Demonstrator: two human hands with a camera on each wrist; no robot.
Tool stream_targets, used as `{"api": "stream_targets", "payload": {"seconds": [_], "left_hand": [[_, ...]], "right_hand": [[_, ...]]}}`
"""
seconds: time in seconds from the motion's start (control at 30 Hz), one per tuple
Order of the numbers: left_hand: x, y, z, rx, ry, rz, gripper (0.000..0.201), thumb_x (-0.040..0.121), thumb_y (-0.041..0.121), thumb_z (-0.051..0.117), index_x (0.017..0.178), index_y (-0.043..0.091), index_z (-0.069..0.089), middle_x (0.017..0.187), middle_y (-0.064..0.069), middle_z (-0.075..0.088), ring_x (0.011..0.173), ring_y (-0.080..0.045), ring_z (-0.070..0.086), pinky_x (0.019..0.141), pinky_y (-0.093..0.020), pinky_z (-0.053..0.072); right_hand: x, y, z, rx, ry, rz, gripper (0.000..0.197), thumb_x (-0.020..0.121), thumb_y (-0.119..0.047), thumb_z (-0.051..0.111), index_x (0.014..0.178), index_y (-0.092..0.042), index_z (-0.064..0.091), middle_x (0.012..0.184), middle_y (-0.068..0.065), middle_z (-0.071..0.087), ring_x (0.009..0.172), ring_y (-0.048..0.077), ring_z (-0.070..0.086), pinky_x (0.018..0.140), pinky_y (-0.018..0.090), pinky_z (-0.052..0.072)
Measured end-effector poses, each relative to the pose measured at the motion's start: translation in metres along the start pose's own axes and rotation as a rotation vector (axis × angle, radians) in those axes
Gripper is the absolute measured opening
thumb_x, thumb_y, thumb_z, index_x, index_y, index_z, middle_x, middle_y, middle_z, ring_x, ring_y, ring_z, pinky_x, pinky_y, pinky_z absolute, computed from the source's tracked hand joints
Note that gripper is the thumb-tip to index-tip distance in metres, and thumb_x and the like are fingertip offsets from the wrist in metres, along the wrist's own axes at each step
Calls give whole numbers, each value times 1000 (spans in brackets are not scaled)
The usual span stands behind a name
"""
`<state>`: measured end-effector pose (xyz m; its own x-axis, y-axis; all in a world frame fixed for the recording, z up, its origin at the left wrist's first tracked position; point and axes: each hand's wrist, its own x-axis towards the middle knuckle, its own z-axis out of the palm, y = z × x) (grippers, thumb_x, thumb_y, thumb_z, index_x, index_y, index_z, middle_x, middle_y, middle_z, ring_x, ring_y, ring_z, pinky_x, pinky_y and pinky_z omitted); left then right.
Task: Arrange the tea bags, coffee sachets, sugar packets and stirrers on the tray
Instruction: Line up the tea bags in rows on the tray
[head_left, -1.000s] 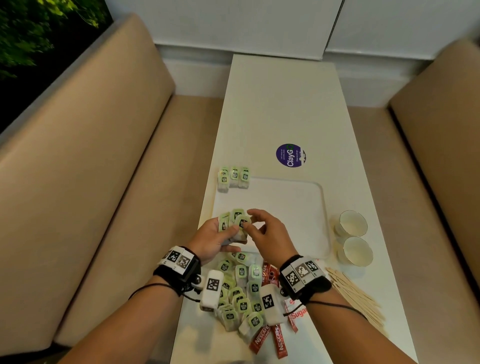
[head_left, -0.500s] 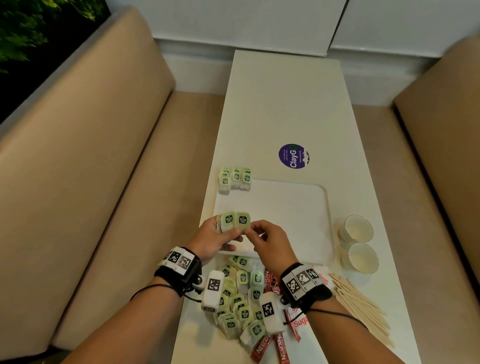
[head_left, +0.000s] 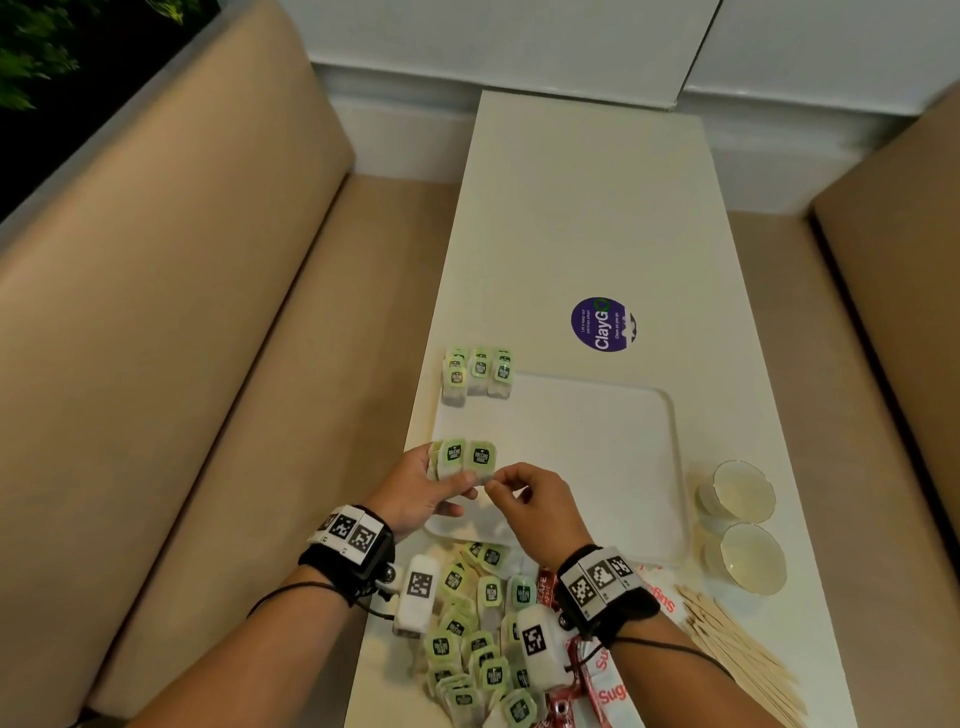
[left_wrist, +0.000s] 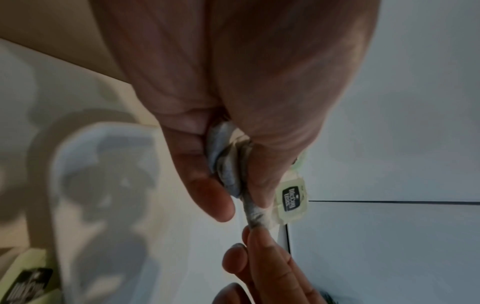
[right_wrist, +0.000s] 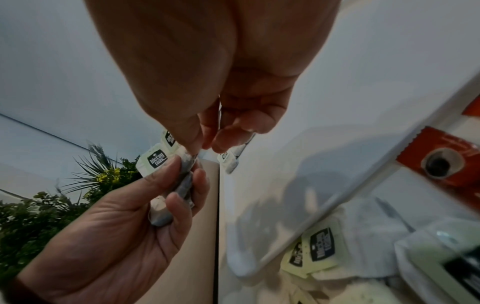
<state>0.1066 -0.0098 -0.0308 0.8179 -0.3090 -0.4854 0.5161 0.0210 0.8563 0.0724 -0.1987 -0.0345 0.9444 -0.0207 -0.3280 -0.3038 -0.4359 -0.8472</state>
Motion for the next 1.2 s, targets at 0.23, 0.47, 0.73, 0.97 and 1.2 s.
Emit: {"api": "stream_targets", "payload": {"seconds": [0.23, 0.47, 0.73, 0.97, 1.2], "left_hand": [[27, -2, -11, 55, 9, -19, 27, 91, 10, 72, 116, 8, 62, 98, -7, 76, 83, -17, 70, 62, -28, 56], [53, 2, -21, 91, 11, -43, 27, 89, 12, 75, 114, 11, 64, 101, -8, 76, 84, -19, 71, 65, -29, 58], [79, -3, -35, -7, 156, -114, 13, 97, 7, 61, 109, 9, 66, 102, -10, 69, 90, -20, 71, 65, -27, 57], [88, -3, -34, -67, 172, -114, 14, 101, 13, 56, 110, 6, 65, 96, -12, 68, 88, -22, 72, 67, -30, 58], [94, 1, -28, -89, 187, -108, 21, 101, 13, 56, 117, 2, 64, 93, -12, 67, 84, -21, 71, 61, -27, 58]], "right_hand": [[31, 5, 5, -47, -33, 6, 8, 92, -29, 70, 84, -26, 72, 80, -9, 69, 61, -4, 55, 62, 11, 40], [65, 6, 5, -102, -76, -14, 16, 93, -32, 69, 81, -23, 70, 75, -11, 67, 57, -4, 54, 62, 14, 40], [116, 6, -1, -181, 18, 19, 16, 95, -33, 68, 87, -22, 76, 74, -8, 68, 71, 10, 62, 67, 22, 43], [143, 1, 9, -274, 49, 91, 28, 94, -32, 64, 66, -27, 68, 78, -4, 71, 74, 18, 64, 70, 28, 50], [151, -8, 16, -418, 64, 96, 23, 97, -36, 60, 100, -24, 79, 94, 4, 77, 90, 27, 70, 76, 34, 56]]}}
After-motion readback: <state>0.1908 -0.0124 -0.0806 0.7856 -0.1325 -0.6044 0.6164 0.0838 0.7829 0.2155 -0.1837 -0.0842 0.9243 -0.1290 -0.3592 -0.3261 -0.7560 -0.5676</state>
